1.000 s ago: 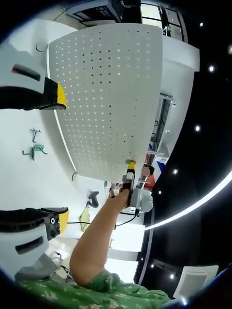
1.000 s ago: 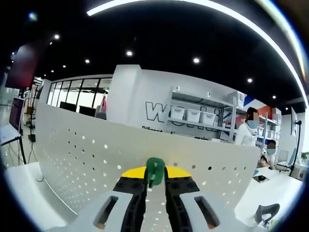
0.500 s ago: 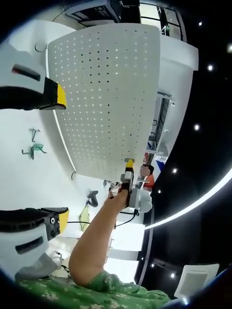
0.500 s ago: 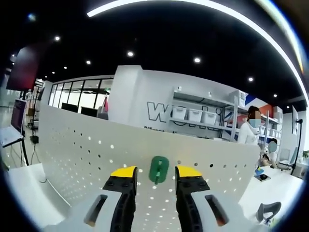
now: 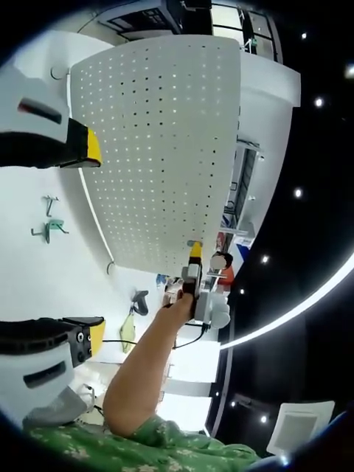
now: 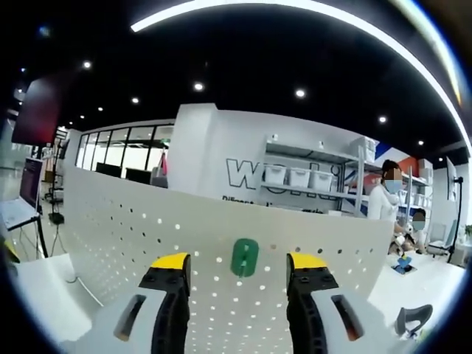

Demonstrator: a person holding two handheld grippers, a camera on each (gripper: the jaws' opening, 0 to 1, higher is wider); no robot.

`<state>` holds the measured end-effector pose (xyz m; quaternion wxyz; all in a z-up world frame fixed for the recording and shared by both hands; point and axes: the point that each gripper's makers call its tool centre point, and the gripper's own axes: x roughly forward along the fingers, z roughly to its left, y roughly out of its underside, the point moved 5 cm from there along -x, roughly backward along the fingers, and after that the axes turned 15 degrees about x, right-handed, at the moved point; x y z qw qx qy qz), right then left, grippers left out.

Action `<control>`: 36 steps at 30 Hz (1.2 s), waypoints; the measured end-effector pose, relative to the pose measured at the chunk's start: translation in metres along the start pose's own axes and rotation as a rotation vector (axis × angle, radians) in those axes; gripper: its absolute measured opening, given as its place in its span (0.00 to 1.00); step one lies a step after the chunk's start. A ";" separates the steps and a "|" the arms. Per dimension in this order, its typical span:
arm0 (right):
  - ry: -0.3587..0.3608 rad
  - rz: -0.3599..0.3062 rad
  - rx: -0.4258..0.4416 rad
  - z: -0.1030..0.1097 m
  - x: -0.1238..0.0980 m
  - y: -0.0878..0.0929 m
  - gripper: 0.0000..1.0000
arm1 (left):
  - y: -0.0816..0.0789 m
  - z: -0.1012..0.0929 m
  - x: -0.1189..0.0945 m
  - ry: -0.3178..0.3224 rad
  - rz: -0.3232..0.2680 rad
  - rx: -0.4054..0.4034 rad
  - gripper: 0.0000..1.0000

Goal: Insert the hook assembly into the mounting plate slot until the hook locks in place.

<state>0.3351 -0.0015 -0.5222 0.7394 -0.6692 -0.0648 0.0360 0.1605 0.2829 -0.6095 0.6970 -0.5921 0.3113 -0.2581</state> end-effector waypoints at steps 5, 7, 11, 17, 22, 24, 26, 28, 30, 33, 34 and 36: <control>-0.011 0.000 -0.001 0.003 -0.007 0.001 0.53 | -0.002 -0.001 -0.001 0.000 -0.005 0.004 0.85; -0.014 0.002 0.003 0.004 -0.010 0.001 0.53 | -0.003 -0.001 -0.001 0.001 -0.007 0.007 0.85; -0.024 0.003 0.023 0.005 -0.018 0.001 0.53 | -0.006 -0.001 -0.002 0.000 -0.009 0.012 0.85; -0.032 0.004 0.032 0.008 -0.030 0.003 0.53 | -0.007 -0.003 -0.003 0.002 -0.011 0.018 0.85; -0.045 0.010 0.037 0.013 -0.040 0.005 0.53 | -0.006 -0.005 -0.004 0.003 -0.008 0.021 0.85; -0.050 0.017 0.032 0.016 -0.044 0.007 0.53 | -0.005 -0.005 -0.004 0.003 -0.007 0.019 0.85; -0.056 0.023 0.030 0.018 -0.049 0.010 0.53 | -0.004 -0.006 -0.005 0.004 -0.005 0.020 0.85; -0.061 0.027 0.036 0.020 -0.053 0.012 0.53 | -0.004 -0.007 -0.005 0.005 -0.003 0.020 0.85; -0.069 0.034 0.047 0.022 -0.055 0.015 0.53 | -0.003 -0.008 -0.006 0.006 -0.001 0.021 0.85; -0.083 0.051 0.048 0.028 -0.061 0.022 0.53 | -0.001 -0.008 -0.007 0.005 0.004 0.019 0.85; -0.088 0.061 0.048 0.030 -0.063 0.026 0.53 | 0.000 -0.009 -0.008 0.005 0.007 0.018 0.85; -0.098 0.071 0.050 0.034 -0.067 0.030 0.53 | 0.001 -0.009 -0.009 0.003 0.008 0.017 0.85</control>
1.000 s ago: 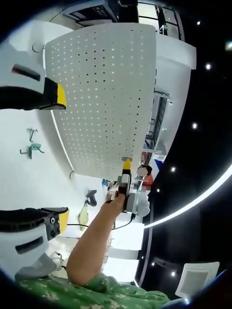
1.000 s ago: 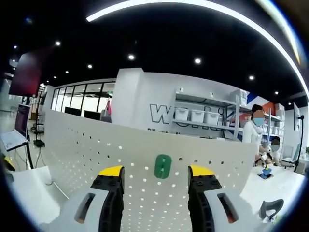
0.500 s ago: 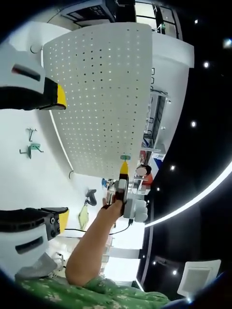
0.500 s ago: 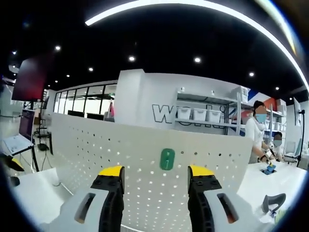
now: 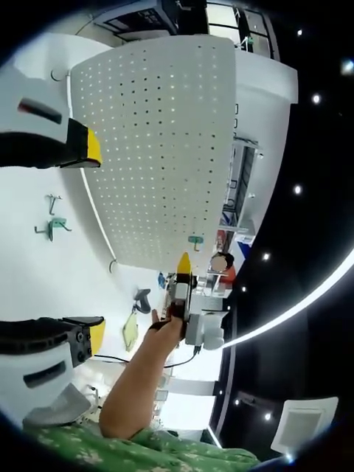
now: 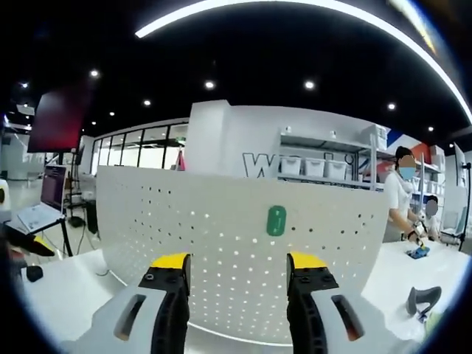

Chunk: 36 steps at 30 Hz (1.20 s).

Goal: Insert the hook assembly into the mounting plate slot until the hook locks in place.

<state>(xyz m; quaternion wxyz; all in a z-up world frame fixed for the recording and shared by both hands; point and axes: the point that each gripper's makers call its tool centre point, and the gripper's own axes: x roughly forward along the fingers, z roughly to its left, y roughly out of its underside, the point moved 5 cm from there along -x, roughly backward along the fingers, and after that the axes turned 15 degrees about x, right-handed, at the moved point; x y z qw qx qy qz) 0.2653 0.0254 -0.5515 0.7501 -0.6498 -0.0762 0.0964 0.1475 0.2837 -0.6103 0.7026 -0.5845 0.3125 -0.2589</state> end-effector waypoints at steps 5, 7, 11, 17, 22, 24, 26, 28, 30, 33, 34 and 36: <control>-0.020 0.030 0.013 0.007 -0.007 0.013 0.52 | 0.002 -0.002 -0.004 -0.002 0.007 -0.001 0.85; -0.028 0.042 0.014 0.010 -0.009 0.019 0.52 | 0.003 -0.003 -0.006 -0.004 0.009 0.000 0.85; -0.046 0.071 0.012 0.019 -0.015 0.031 0.52 | 0.005 -0.005 -0.008 -0.007 0.012 -0.002 0.85; -0.088 0.123 0.006 0.031 -0.022 0.053 0.52 | 0.010 -0.008 -0.011 -0.010 0.020 -0.008 0.85; -0.112 0.171 0.010 0.039 -0.029 0.073 0.52 | 0.014 -0.010 -0.013 -0.014 0.026 -0.015 0.85; -0.123 0.189 0.008 0.043 -0.033 0.081 0.52 | 0.015 -0.010 -0.014 -0.016 0.026 -0.018 0.85; -0.134 0.205 0.008 0.047 -0.037 0.088 0.51 | 0.016 -0.011 -0.014 -0.017 0.027 -0.019 0.84; -0.140 0.219 0.005 0.050 -0.041 0.094 0.51 | 0.017 -0.012 -0.014 -0.018 0.027 -0.022 0.84; -0.151 0.242 0.007 0.054 -0.045 0.104 0.51 | 0.019 -0.013 -0.014 -0.016 0.031 -0.024 0.84; -0.162 0.271 0.003 0.059 -0.052 0.116 0.51 | 0.022 -0.015 -0.014 -0.014 0.035 -0.027 0.84; -0.166 0.279 0.002 0.060 -0.053 0.119 0.51 | 0.022 -0.015 -0.014 -0.012 0.037 -0.027 0.84; -0.175 0.296 -0.005 0.062 -0.055 0.125 0.51 | 0.023 -0.017 -0.014 -0.010 0.039 -0.028 0.84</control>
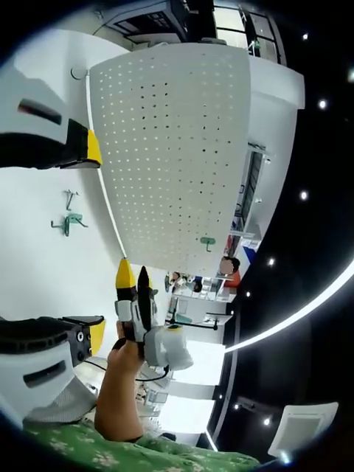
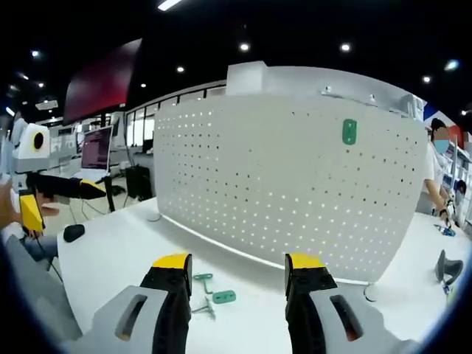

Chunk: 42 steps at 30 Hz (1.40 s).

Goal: Insert the hook assembly into the mounting plate slot until the hook locks in place.

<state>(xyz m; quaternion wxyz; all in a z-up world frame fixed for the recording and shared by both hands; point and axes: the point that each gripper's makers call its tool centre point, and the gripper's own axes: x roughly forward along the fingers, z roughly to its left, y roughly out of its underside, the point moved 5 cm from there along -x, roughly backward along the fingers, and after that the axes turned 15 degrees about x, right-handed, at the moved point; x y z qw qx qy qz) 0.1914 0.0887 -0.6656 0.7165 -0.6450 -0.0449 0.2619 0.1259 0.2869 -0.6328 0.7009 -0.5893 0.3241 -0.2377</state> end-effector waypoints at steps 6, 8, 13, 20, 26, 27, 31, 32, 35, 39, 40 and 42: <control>-0.021 0.041 -0.021 0.006 0.003 0.013 0.50 | 0.000 -0.002 0.000 0.004 0.001 0.000 0.84; -0.025 0.055 -0.032 0.006 0.004 0.016 0.50 | 0.000 -0.002 0.000 0.005 0.001 0.000 0.84; -0.036 0.091 -0.047 0.004 0.008 0.024 0.47 | 0.000 -0.001 0.000 0.003 0.002 -0.001 0.84; -0.050 0.141 -0.072 0.001 0.014 0.036 0.44 | 0.004 -0.002 0.003 0.008 0.014 -0.002 0.83; -0.063 0.177 -0.086 0.000 0.020 0.046 0.43 | 0.006 -0.003 0.004 0.014 0.022 -0.004 0.83; -0.066 0.186 -0.089 0.001 0.021 0.048 0.42 | 0.006 -0.002 0.004 0.014 0.023 -0.005 0.83; -0.082 0.216 -0.099 0.002 0.028 0.056 0.39 | 0.007 -0.002 0.004 0.014 0.027 -0.004 0.83; -0.085 0.224 -0.101 0.002 0.030 0.058 0.39 | 0.007 -0.003 0.004 0.016 0.028 -0.004 0.83; -0.097 0.250 -0.111 0.002 0.035 0.064 0.37 | 0.007 -0.003 0.004 0.017 0.030 -0.002 0.83; -0.113 0.288 -0.122 0.003 0.040 0.072 0.33 | 0.007 -0.003 0.004 0.013 0.030 -0.004 0.83; -0.119 0.298 -0.122 0.003 0.041 0.074 0.31 | 0.007 -0.003 0.004 0.012 0.031 -0.001 0.83; -0.127 0.314 -0.128 0.003 0.045 0.079 0.28 | 0.006 -0.003 0.003 0.011 0.033 0.003 0.83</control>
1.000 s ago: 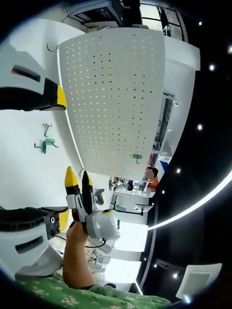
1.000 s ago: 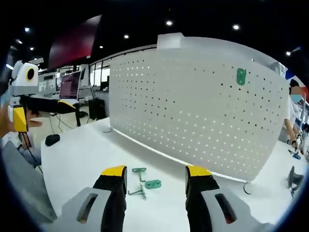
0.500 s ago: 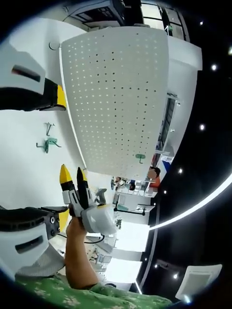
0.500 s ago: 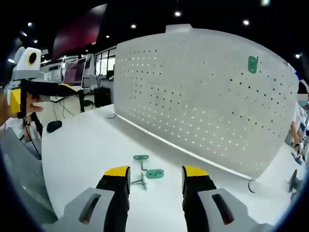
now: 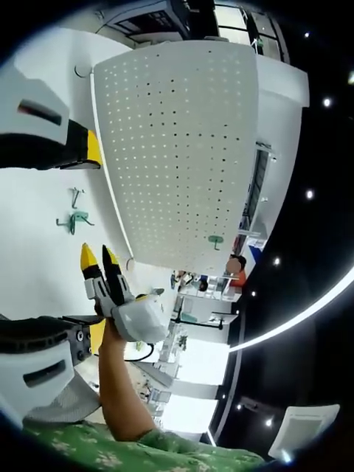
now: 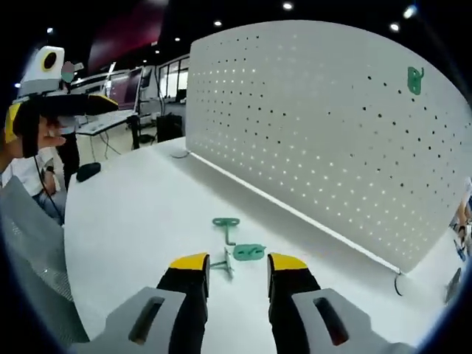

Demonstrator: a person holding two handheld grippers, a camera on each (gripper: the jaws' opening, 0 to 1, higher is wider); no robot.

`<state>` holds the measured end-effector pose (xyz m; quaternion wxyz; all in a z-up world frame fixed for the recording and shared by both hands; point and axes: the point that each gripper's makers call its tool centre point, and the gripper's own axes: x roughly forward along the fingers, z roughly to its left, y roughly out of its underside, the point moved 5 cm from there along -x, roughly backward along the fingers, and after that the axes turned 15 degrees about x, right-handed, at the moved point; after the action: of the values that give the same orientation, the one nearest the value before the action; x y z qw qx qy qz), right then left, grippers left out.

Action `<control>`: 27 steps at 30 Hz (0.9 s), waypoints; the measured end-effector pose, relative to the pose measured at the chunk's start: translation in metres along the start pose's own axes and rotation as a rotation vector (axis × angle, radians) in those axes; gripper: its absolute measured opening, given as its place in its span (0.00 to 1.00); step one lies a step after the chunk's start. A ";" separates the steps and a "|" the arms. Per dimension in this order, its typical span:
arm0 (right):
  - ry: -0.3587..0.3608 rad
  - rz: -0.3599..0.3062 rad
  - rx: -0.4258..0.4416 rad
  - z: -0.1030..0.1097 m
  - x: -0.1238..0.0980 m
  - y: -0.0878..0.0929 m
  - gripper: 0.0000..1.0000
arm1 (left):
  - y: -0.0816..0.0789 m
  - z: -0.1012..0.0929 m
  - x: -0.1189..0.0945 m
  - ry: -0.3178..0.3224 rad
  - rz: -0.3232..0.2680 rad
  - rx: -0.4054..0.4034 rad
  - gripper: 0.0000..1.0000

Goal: Insert the hook assembly into the mounting plate slot until the hook locks in place.

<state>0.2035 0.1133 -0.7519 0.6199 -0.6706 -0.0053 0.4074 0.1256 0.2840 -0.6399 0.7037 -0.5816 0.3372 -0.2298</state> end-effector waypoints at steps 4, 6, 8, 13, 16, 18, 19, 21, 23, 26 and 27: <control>-0.015 0.028 -0.013 0.002 0.005 0.004 0.23 | 0.001 0.001 0.000 -0.004 0.002 -0.001 0.83; -0.023 0.045 -0.026 0.003 0.009 0.008 0.21 | 0.002 0.002 0.000 -0.006 0.003 -0.003 0.83; -0.025 0.064 -0.043 0.003 0.012 0.011 0.18 | 0.002 0.002 0.000 -0.007 0.004 -0.003 0.83; -0.040 0.098 -0.060 0.003 0.020 0.017 0.14 | 0.004 0.003 0.001 -0.010 0.008 -0.008 0.83; -0.045 0.118 -0.073 0.003 0.025 0.022 0.12 | 0.004 0.004 0.001 -0.012 0.009 -0.012 0.83; -0.051 0.131 -0.080 0.004 0.028 0.025 0.11 | 0.005 0.005 0.001 -0.014 0.011 -0.014 0.83; -0.051 0.137 -0.084 0.004 0.029 0.026 0.10 | 0.006 0.006 0.001 -0.014 0.012 -0.015 0.83; -0.054 0.144 -0.087 0.003 0.031 0.028 0.09 | 0.007 0.006 0.001 -0.014 0.014 -0.017 0.83; -0.055 0.153 -0.096 0.003 0.034 0.030 0.08 | 0.007 0.006 0.002 -0.014 0.015 -0.018 0.83; -0.057 0.158 -0.104 0.003 0.036 0.031 0.07 | 0.008 0.007 0.002 -0.015 0.017 -0.022 0.82; -0.057 0.160 -0.106 0.003 0.037 0.031 0.07 | 0.008 0.007 0.002 -0.015 0.017 -0.022 0.82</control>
<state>0.2111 0.1274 -0.7976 0.5485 -0.6890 0.0092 0.4736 0.1315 0.2888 -0.6475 0.7016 -0.5882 0.3397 -0.2156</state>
